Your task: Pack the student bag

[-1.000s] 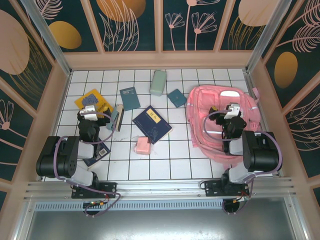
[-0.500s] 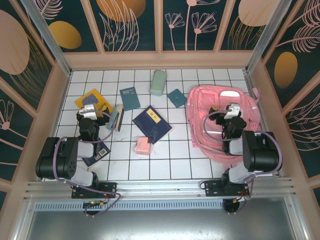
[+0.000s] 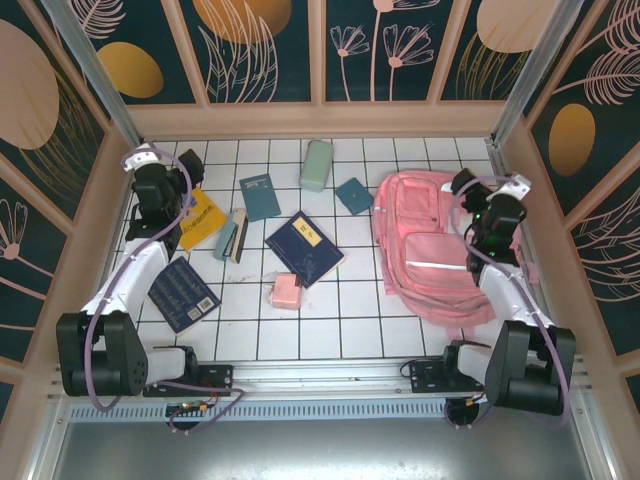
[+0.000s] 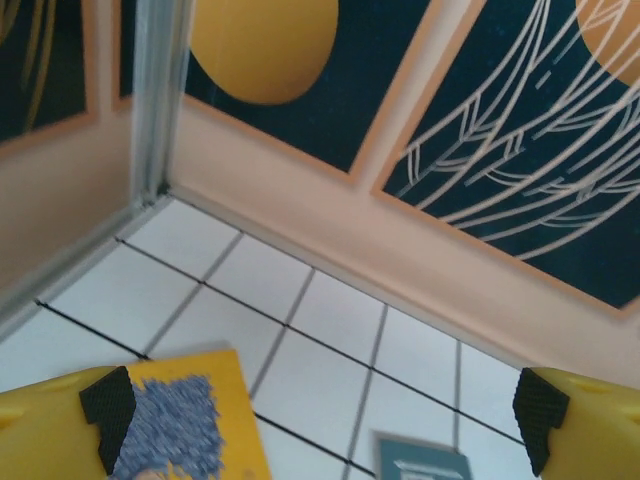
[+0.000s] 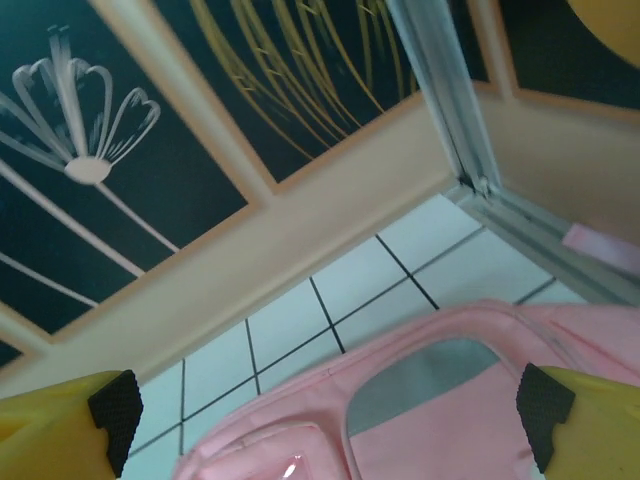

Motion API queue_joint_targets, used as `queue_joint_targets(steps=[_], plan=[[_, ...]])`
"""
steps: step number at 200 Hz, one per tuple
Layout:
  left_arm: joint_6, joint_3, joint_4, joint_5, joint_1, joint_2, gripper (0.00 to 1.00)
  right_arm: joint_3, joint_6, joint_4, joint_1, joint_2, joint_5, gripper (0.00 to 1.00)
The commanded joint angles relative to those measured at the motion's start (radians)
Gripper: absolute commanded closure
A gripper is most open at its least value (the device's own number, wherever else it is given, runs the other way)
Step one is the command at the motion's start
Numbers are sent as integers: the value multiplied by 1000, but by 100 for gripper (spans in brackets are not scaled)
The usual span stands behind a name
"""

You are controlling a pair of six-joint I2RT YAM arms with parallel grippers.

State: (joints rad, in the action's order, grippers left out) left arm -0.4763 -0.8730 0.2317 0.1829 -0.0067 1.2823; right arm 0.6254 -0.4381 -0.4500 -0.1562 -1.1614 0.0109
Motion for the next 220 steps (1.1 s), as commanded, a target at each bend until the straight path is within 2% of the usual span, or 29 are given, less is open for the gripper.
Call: queue_joint_targets(steps=[1, 21, 59, 87, 125, 163, 220], plan=[[-128, 2, -178, -138, 2, -31, 1, 61, -169, 347, -15, -29, -116, 1], [-176, 23, -179, -220, 2, -49, 1, 67, -156, 463, 19, -52, -134, 1], [-190, 46, -216, -262, -14, -62, 2, 20, -146, 634, 137, -34, -18, 1], [-187, 54, -236, -260, -40, -68, 1, -49, -172, 629, 253, -39, -9, 1], [-155, 23, -276, -226, -88, -71, 1, -74, -287, 529, 414, -153, -59, 1], [-153, 20, -284, -233, -118, -63, 1, 33, -351, 449, 586, -319, -44, 1], [-141, -6, -337, -244, -175, -84, 4, 344, -376, 413, 698, -601, -124, 1]])
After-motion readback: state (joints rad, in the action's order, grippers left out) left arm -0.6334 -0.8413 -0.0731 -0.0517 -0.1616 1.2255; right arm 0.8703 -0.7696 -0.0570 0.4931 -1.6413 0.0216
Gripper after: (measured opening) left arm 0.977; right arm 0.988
